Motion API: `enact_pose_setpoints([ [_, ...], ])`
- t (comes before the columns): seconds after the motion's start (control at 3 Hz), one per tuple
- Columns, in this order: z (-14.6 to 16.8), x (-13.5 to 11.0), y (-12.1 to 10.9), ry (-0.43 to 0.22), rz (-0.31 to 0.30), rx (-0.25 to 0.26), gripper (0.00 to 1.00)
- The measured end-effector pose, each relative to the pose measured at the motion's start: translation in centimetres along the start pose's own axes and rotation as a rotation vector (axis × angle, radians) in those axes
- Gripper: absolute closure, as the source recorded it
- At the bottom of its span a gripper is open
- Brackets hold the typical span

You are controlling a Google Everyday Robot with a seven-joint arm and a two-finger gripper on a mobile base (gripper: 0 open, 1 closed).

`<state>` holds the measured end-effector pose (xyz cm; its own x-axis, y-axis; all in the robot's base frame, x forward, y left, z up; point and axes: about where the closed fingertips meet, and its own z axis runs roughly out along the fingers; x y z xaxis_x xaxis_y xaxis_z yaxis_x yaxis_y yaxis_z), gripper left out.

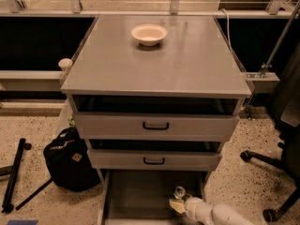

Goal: Place green can into bottom drawer

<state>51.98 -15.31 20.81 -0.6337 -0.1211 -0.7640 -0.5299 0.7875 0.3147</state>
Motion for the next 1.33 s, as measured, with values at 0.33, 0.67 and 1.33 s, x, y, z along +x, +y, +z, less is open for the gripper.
enact_pose_setpoints([
  [0.33,0.0,0.0,0.01,0.0,0.0,0.0,0.35],
  [0.67,0.01,0.0,0.01,0.0,0.0,0.0,0.12],
  [1.33,0.02,0.0,0.02,0.0,0.0,0.0,0.0],
])
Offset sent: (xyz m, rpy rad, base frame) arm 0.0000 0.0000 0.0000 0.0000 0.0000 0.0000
